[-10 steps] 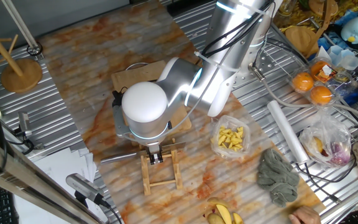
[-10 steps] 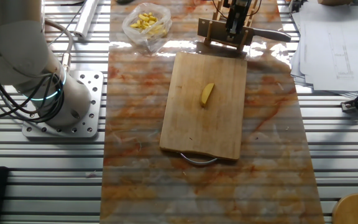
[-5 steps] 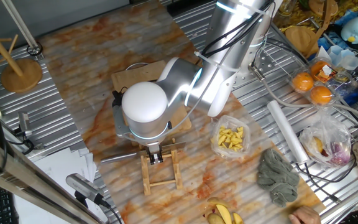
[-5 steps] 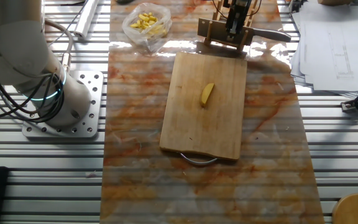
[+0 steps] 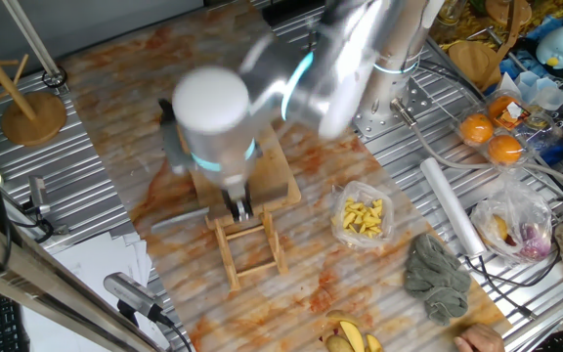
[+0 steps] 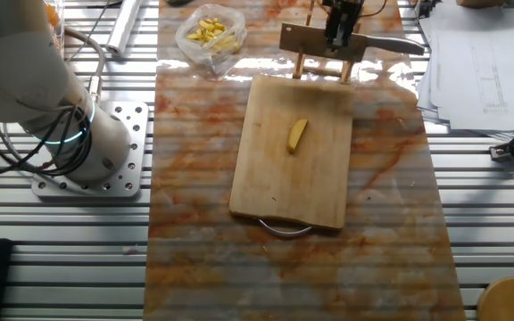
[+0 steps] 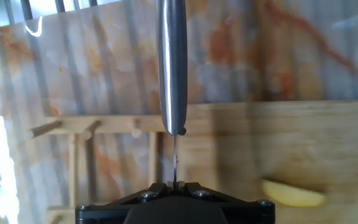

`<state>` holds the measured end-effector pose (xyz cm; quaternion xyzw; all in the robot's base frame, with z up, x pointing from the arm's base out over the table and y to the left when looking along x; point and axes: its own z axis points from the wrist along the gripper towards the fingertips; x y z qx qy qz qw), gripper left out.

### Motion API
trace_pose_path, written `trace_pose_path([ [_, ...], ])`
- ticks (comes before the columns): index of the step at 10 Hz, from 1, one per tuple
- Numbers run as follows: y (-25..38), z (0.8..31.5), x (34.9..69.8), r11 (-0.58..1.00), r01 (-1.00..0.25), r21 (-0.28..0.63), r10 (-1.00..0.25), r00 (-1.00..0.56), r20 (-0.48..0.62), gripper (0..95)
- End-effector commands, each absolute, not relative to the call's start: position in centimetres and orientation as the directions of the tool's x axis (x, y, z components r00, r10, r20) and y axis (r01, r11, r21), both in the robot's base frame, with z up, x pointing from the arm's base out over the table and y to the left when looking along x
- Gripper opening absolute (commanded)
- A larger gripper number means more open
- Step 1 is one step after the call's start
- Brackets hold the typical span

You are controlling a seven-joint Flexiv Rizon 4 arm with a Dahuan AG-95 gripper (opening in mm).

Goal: Chop the potatoes

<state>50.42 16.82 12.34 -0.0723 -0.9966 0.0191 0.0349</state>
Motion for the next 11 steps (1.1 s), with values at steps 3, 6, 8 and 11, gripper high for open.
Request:
trace_pose_path([
  [3,17.1,13.9,50.5,0.988,0.155,-0.009,0.155,-0.984,0.089,0.0],
  [6,15.7,14.9,49.8,0.99,0.14,-0.009,0.14,-0.986,0.088,0.0],
  [8,14.0,14.9,49.6,0.99,0.143,-0.016,0.144,-0.984,0.106,0.0],
  [11,11.3,13.0,48.4,0.986,0.166,-0.019,0.167,-0.981,0.097,0.0],
])
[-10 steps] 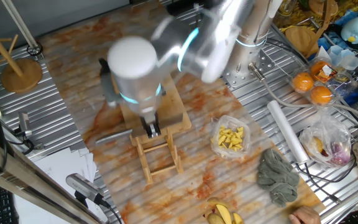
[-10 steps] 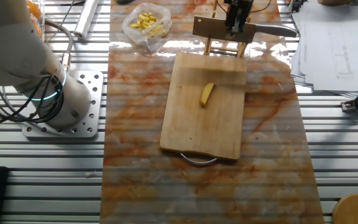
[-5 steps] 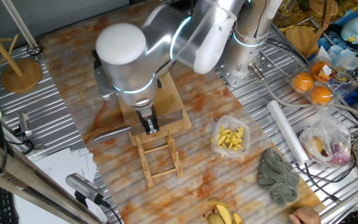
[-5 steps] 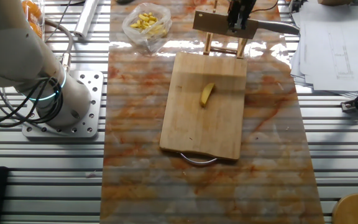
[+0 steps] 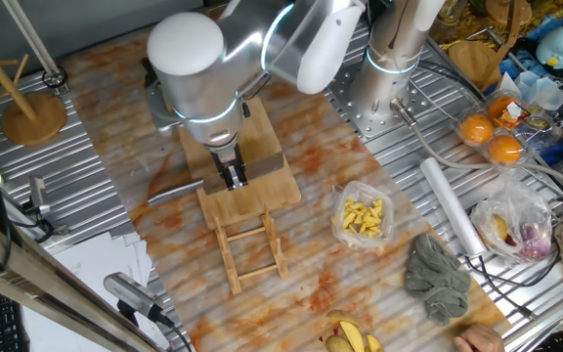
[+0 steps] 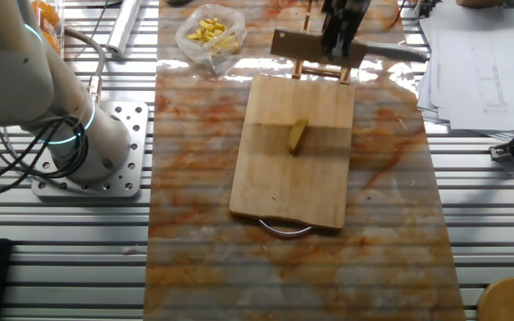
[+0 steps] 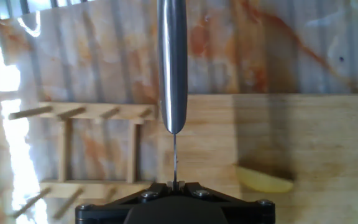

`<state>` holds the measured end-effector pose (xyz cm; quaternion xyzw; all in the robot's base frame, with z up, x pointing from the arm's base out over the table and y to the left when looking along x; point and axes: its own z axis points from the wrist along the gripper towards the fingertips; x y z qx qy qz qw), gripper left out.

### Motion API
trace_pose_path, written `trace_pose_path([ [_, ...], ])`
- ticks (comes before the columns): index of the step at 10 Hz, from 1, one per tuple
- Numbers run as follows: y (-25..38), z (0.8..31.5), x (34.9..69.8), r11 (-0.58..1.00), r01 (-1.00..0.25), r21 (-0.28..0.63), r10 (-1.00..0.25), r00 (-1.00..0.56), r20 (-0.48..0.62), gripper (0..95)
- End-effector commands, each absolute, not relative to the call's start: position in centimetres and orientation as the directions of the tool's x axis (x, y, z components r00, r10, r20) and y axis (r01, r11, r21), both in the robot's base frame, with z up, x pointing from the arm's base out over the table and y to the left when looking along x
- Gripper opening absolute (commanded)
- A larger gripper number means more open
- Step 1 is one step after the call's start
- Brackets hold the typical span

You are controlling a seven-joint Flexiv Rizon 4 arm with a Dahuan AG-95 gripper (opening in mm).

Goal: Chop the potatoes

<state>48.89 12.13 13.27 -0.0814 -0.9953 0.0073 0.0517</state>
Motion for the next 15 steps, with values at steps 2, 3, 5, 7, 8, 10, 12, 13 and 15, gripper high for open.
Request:
trace_pose_path([
  [2,11.35,12.41,48.14,0.982,0.185,-0.029,0.187,-0.978,0.096,0.0],
  [3,11.35,12.25,48.13,0.982,0.185,-0.035,0.188,-0.978,0.088,0.0],
  [5,11.35,12.34,48.1,0.987,0.161,-0.029,0.163,-0.983,0.089,0.0],
  [7,11.37,12.48,47.96,0.993,0.115,-0.029,0.117,-0.99,0.078,0.0],
  [8,11.37,12.48,47.96,0.994,0.107,-0.028,0.108,-0.992,0.065,0.0],
  [10,11.37,12.48,47.96,0.997,0.062,-0.055,0.063,-0.998,0.02,0.0],
  [12,11.37,12.48,47.96,0.991,0.12,-0.065,0.122,-0.992,0.025,0.0],
  [13,11.37,12.48,47.96,0.986,0.144,-0.081,0.146,-0.989,0.02,0.0],
  [15,11.37,12.48,47.96,0.978,0.181,-0.106,0.183,-0.983,0.017,0.0],
])
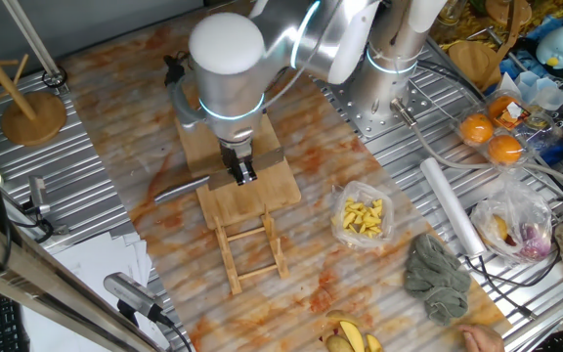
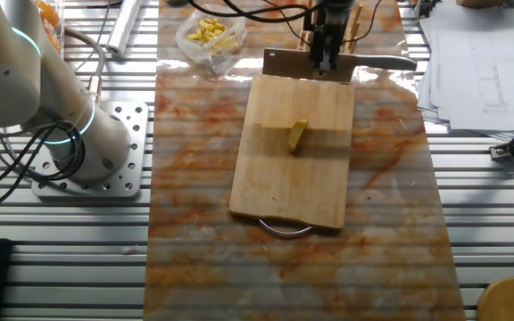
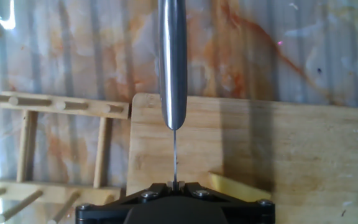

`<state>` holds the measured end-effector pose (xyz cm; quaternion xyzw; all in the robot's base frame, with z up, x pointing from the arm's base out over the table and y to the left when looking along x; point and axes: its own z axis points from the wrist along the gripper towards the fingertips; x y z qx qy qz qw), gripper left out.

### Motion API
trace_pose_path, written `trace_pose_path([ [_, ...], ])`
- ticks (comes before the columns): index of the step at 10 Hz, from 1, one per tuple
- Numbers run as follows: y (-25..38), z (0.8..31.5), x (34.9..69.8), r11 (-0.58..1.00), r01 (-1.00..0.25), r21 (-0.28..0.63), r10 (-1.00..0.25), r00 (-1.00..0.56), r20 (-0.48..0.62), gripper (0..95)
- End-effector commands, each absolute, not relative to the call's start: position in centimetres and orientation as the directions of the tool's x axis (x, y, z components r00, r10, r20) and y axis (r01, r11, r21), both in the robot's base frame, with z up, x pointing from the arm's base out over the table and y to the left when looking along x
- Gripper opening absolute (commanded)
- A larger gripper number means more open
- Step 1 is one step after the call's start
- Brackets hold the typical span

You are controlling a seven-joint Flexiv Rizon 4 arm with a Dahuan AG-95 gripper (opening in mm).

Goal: Chop the potatoes

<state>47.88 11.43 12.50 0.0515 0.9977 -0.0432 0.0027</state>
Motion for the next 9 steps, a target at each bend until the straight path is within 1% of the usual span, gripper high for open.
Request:
trace_pose_path([
  [1,11.4,12.5,48.0,0.982,0.159,-0.098,0.161,-0.987,0.018,0.0],
  [3,8.7,12.8,47.5,0.991,0.118,-0.063,0.12,-0.993,0.023,0.0],
  [4,5.8,12.8,46.8,0.992,0.121,-0.043,0.122,-0.992,0.023,0.0],
  [5,4.6,12.6,46.4,0.993,0.112,-0.027,0.112,-0.993,0.024,0.0],
  [6,4.0,12.2,46.1,0.993,0.118,-0.007,0.118,-0.993,0.029,0.0],
  [9,4.4,10.3,45.0,0.995,0.103,0.001,0.103,-0.994,0.028,0.0],
])
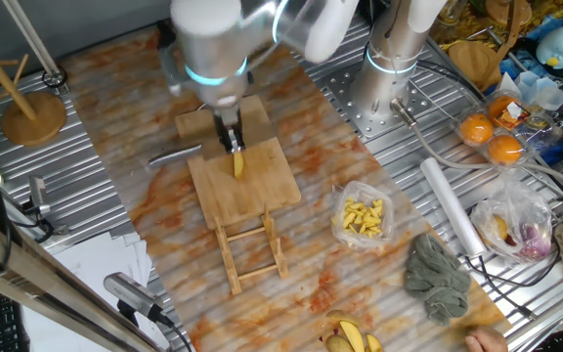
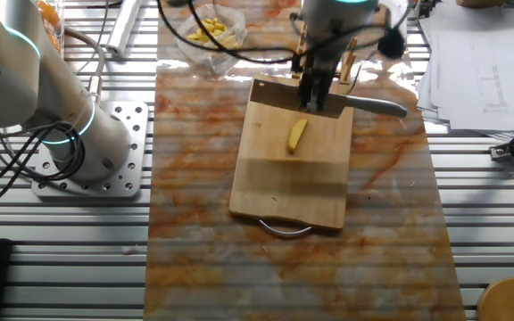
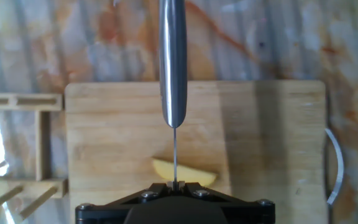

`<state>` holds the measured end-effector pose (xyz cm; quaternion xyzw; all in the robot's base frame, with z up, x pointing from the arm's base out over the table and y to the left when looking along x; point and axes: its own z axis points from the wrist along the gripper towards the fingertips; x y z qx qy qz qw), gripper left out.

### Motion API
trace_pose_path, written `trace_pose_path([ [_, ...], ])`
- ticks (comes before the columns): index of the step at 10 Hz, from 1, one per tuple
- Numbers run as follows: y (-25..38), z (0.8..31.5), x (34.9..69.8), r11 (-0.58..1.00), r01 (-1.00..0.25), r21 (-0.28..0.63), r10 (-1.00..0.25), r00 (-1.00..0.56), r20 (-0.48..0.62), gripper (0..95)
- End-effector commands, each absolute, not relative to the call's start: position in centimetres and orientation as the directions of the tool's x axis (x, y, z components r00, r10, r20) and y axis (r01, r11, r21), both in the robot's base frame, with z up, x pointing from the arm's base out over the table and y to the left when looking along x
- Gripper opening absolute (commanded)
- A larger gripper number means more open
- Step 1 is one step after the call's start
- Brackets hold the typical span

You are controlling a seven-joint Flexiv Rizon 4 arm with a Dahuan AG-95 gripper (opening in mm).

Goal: Chop the potatoes

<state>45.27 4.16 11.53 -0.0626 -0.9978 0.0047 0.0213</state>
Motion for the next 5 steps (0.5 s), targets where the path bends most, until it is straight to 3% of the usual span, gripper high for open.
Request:
trace_pose_path([
  [1,4.9,9.5,44.9,0.994,0.105,-0.006,0.105,-0.994,0.027,0.0],
  [5,5.2,7.9,45.2,0.994,0.108,-0.01,0.109,-0.994,0.017,0.0],
])
